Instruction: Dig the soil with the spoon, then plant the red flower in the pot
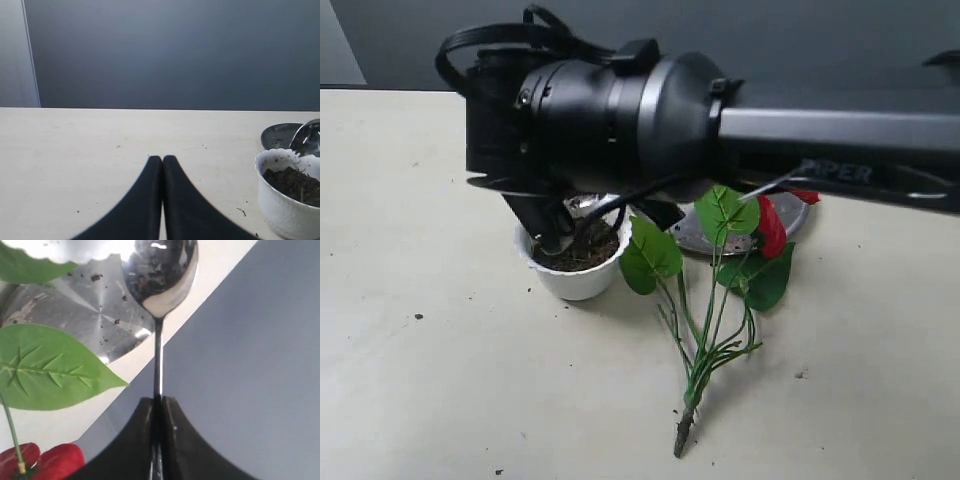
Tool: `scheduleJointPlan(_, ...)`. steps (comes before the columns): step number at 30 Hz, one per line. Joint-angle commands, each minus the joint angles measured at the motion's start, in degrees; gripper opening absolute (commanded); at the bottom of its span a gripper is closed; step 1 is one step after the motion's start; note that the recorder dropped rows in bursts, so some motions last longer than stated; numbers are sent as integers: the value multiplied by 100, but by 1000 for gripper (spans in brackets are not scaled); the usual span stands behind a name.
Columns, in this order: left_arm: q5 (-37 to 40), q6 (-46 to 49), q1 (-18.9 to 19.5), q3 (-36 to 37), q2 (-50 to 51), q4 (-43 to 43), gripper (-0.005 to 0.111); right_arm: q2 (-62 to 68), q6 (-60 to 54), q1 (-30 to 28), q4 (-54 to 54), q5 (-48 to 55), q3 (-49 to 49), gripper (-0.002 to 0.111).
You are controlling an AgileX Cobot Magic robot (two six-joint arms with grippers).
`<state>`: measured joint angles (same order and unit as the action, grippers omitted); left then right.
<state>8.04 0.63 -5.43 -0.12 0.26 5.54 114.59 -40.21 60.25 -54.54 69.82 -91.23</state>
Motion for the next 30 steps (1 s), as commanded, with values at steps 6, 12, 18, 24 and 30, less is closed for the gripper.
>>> scheduleJointPlan(6,-74,-11,-38,12,-26,-33,1,628,-58,3,26,14,30,-1)
scheduleJointPlan(12,-74,-11,-38,12,-26,-33,1,875,-61,247,15,14,30,-1)
scheduleJointPlan(18,-74,-11,-38,12,-26,-33,1,1082,-61,388,57,14,30,-1)
scheduleJointPlan(24,-74,-11,-38,12,-26,-33,1,1056,90,378,-713,14,16,-1)
scheduleJointPlan(30,-74,-11,-38,12,-26,-33,1,819,282,378,-838,14,16,-1)
